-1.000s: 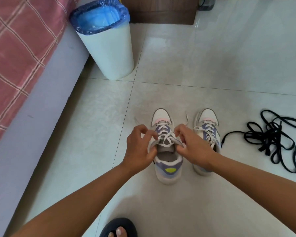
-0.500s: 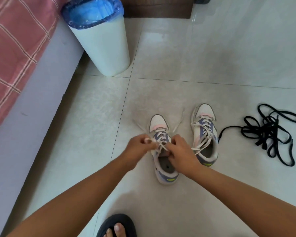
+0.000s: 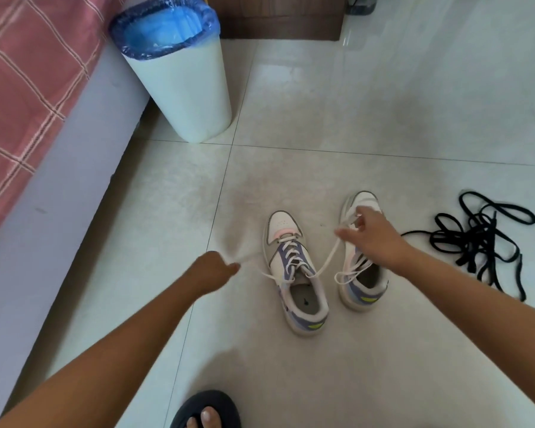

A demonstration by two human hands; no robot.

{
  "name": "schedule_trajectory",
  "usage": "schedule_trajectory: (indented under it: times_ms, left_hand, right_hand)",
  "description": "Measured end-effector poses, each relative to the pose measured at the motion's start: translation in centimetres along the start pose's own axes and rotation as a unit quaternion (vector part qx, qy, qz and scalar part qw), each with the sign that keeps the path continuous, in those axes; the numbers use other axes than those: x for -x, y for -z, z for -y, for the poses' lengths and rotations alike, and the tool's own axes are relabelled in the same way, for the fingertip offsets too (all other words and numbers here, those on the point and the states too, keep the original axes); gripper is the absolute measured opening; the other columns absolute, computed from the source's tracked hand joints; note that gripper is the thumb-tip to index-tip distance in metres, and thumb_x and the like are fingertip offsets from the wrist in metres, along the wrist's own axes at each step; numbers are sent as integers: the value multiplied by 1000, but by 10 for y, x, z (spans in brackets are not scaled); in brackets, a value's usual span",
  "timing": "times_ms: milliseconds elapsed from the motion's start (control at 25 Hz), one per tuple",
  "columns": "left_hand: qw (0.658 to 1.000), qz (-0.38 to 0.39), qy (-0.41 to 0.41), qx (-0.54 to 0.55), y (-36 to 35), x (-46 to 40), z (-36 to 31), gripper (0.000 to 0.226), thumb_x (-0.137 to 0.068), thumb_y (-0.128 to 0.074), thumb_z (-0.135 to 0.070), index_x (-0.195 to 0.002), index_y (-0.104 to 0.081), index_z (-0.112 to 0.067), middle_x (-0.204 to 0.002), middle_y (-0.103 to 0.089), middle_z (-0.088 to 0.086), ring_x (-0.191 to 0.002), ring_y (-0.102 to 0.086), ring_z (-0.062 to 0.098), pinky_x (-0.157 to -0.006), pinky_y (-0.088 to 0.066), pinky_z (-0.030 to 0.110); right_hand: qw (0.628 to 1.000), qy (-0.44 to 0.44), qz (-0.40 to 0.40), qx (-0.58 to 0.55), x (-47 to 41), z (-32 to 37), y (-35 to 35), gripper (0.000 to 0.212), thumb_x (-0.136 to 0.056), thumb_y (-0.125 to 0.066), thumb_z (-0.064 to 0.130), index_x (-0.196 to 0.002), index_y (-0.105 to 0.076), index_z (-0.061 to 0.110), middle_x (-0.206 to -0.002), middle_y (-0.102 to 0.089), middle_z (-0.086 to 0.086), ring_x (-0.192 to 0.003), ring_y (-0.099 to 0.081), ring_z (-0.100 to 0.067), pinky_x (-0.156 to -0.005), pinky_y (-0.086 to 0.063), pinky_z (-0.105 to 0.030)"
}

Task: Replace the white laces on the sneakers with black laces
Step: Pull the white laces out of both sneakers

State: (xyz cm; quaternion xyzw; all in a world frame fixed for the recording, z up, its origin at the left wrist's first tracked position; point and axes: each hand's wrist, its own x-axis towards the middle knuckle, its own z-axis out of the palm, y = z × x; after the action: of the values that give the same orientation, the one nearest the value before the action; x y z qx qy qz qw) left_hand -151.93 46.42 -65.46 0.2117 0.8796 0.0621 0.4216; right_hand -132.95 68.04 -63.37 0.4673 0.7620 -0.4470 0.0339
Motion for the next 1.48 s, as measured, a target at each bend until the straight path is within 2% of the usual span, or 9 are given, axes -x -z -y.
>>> schedule_trajectory:
  times_ms: [200, 640, 720, 880, 1040, 1160, 1280, 1400, 1480]
  left_hand:
    - [986, 32, -116, -114, -64, 34, -63, 41, -85, -55, -43, -112, -49, -13, -107, -61, 5, -101, -59, 25, -75, -41, 31]
    - [982, -31, -171, 78, -54, 12, -68, 15, -89, -56, -26, -82, -57, -13, -83, -61, 7, -77, -57, 20, -68, -46, 32]
    - [977, -55, -198, -46, -49, 9, -66, 16, -92, -52, -28, -87, -58, -13, -89, -62, 7, -84, -60, 23, -73, -43, 34]
    - [817, -183, -292, -463, -45, 0, -66, 26, -93, -54, -24, -116, -52, -13, -113, -57, 6, -102, -56, 23, -93, -33, 39]
    - [990, -34, -58, -123, -30, -5, -72, 30, -89, -56, -36, -108, -59, -13, -108, -62, 4, -94, -60, 21, -83, -42, 32]
    - [974, 149, 34, 167, -27, -3, -70, 22, -89, -56, -32, -87, -61, -11, -85, -64, 4, -69, -59, 14, -64, -42, 24]
    - [992, 47, -120, -6, -34, -10, -55, 13, -88, -58, -24, -83, -55, -13, -84, -60, 6, -73, -60, 18, -67, -42, 25]
    - [883, -231, -238, -332, -37, -17, -47, 29, -66, -81, -25, -83, -62, -12, -76, -62, 5, -70, -63, 23, -69, -44, 33]
    - [954, -147, -174, -196, -30, -13, -51, 32, -78, -71, -40, -88, -63, -10, -80, -65, 7, -73, -64, 25, -67, -43, 31]
  right_hand:
    - [958, 27, 173, 225, 36, 0, -53, 34, -89, -57, 18, -112, -34, 11, -91, -56, -9, -78, -55, -23, -63, -40, -31]
    - [973, 112, 91, 178, 23, 10, -66, 13, -89, -56, 27, -94, -53, 15, -100, -55, -6, -87, -53, -21, -73, -43, -31]
    - [974, 110, 87, 178, 21, 13, -64, 11, -88, -55, 23, -92, -57, 13, -99, -56, -8, -85, -55, -22, -74, -44, -33]
    - [957, 120, 102, 242, 19, 22, -64, 19, -90, -54, 23, -94, -64, 7, -102, -56, -10, -89, -56, -24, -78, -49, -36]
    - [956, 119, 117, 240, 17, 23, -66, 22, -91, -54, 23, -95, -66, 5, -102, -55, -10, -89, -57, -25, -80, -50, -37]
    - [959, 126, 131, 219, 19, 17, -67, 17, -90, -55, 25, -98, -58, 10, -101, -54, -7, -89, -54, -23, -78, -46, -35]
    - [955, 134, 140, 225, 20, 13, -66, 15, -89, -56, 25, -100, -50, 17, -97, -53, -2, -82, -50, -18, -71, -41, -30]
    - [965, 125, 131, 189, 21, 13, -68, 13, -88, -56, 21, -99, -52, 14, -94, -53, -2, -81, -51, -19, -70, -40, -29]
    - [970, 119, 125, 169, 22, 14, -69, 13, -88, -56, 19, -98, -54, 12, -94, -54, -4, -81, -51, -19, -71, -41, -29]
